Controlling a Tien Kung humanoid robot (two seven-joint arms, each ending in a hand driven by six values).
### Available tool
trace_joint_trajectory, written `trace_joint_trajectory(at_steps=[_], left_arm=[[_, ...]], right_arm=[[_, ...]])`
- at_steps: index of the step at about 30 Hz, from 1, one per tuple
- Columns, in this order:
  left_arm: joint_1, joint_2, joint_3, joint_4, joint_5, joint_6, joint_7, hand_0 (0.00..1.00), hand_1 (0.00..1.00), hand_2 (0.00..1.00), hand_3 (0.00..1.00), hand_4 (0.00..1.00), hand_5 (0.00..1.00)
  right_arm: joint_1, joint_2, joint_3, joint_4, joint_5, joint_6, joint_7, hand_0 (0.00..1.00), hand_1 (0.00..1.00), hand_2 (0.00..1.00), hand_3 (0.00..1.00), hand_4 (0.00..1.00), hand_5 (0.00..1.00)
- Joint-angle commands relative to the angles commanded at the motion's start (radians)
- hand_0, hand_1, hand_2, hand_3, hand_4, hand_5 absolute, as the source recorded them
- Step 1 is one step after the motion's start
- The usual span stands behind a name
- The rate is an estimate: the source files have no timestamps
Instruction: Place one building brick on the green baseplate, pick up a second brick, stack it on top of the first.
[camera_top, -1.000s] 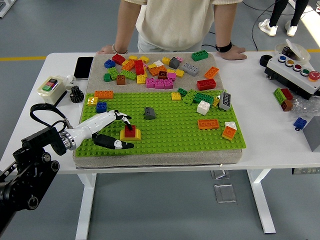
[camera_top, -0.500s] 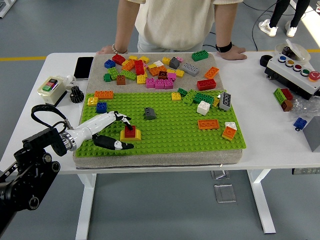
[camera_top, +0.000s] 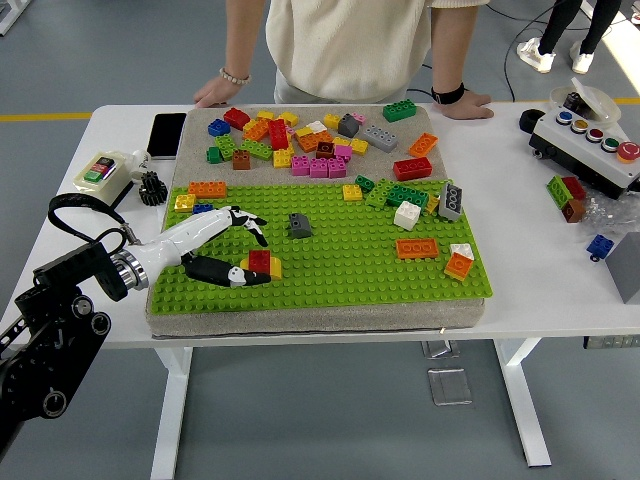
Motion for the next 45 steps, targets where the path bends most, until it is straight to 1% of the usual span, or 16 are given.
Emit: trace_joint_trajectory(at_steps=[5,6,11,12,15,17,18,23,24,35,36,39,41,42,45], left_arm=[[-0.003,-0.002,0.006,-0.002,-0.011,0.004,-0.002,0.998,0.898,0.845,0.581,0.998,0.521],[-0.004,-0.002,0.007,-0.001,-0.012,0.005,-0.002,0.998,0.874,0.828,0.618,0.998,0.523],[-0.009,-0.004,0.009,-0.003,-0.020,0.013,-0.005,0.998,0.874,0.828,0.618,0.998,0.523],[-0.010,-0.004,0.008,-0.004,-0.025,0.018,-0.006,0.998,0.841,0.802,0.718,0.998,0.509],[-0.014,-0.003,0.007,-0.006,-0.036,0.031,-0.009,0.998,0.841,0.802,0.718,0.998,0.509],[-0.021,-0.002,0.002,-0.003,-0.054,0.050,-0.010,0.998,0.841,0.802,0.718,0.998,0.509],[-0.025,-0.002,-0.002,-0.002,-0.061,0.056,-0.010,0.935,0.813,0.786,0.806,0.998,0.474],[-0.046,0.004,-0.019,0.013,-0.079,0.073,-0.014,0.935,0.813,0.786,0.806,0.998,0.474],[-0.050,0.005,-0.022,0.017,-0.081,0.075,-0.015,0.855,0.806,0.781,0.822,0.985,0.332],[-0.077,0.017,-0.050,0.068,-0.092,0.105,-0.028,0.840,0.795,0.779,0.817,0.968,0.317],[-0.080,0.018,-0.050,0.075,-0.096,0.110,-0.030,0.809,0.761,0.754,0.799,0.943,0.290],[-0.086,0.020,-0.052,0.088,-0.103,0.125,-0.033,0.809,0.761,0.754,0.799,0.943,0.290],[-0.089,0.022,-0.052,0.095,-0.115,0.143,-0.038,0.809,0.761,0.754,0.799,0.943,0.290],[-0.090,0.022,-0.053,0.096,-0.119,0.149,-0.040,0.738,0.704,0.636,0.610,0.663,0.140],[-0.090,0.022,-0.055,0.098,-0.128,0.164,-0.043,0.738,0.704,0.636,0.610,0.663,0.140]], right_arm=[[0.000,0.000,0.001,0.000,0.001,0.000,0.000,0.732,0.637,0.687,0.620,0.921,0.480],[0.000,0.000,0.000,0.000,0.002,-0.001,0.001,0.733,0.637,0.687,0.620,0.921,0.480],[0.000,0.000,0.002,0.000,0.003,-0.002,0.000,0.733,0.637,0.687,0.620,0.921,0.480],[-0.001,0.000,0.002,0.000,0.003,-0.002,0.000,0.734,0.637,0.687,0.620,0.921,0.479],[-0.001,0.000,0.002,0.000,0.004,-0.001,-0.001,0.734,0.637,0.687,0.620,0.921,0.479],[-0.001,-0.001,0.004,0.000,0.004,0.000,-0.001,0.734,0.637,0.687,0.620,0.921,0.479],[0.001,-0.001,0.004,0.000,0.006,0.000,0.000,0.735,0.637,0.687,0.620,0.921,0.479],[0.003,-0.002,0.007,0.000,0.007,0.003,-0.002,0.735,0.637,0.687,0.620,0.921,0.479],[0.003,-0.002,0.007,0.000,0.007,0.004,-0.002,0.735,0.637,0.686,0.620,0.921,0.479],[0.005,0.000,0.004,0.000,0.004,0.004,-0.004,0.735,0.637,0.687,0.620,0.920,0.478],[0.006,0.001,0.003,0.000,0.004,0.004,-0.004,0.735,0.637,0.686,0.620,0.920,0.478],[0.008,0.002,0.000,0.000,0.004,0.002,-0.003,0.735,0.637,0.686,0.620,0.920,0.478],[0.009,0.003,-0.001,0.000,0.004,0.001,-0.004,0.735,0.637,0.686,0.620,0.920,0.478],[0.008,0.003,-0.002,0.000,0.004,0.001,-0.004,0.735,0.637,0.686,0.621,0.920,0.478],[0.007,0.004,-0.003,0.000,0.004,0.001,-0.006,0.735,0.637,0.686,0.621,0.920,0.478]])
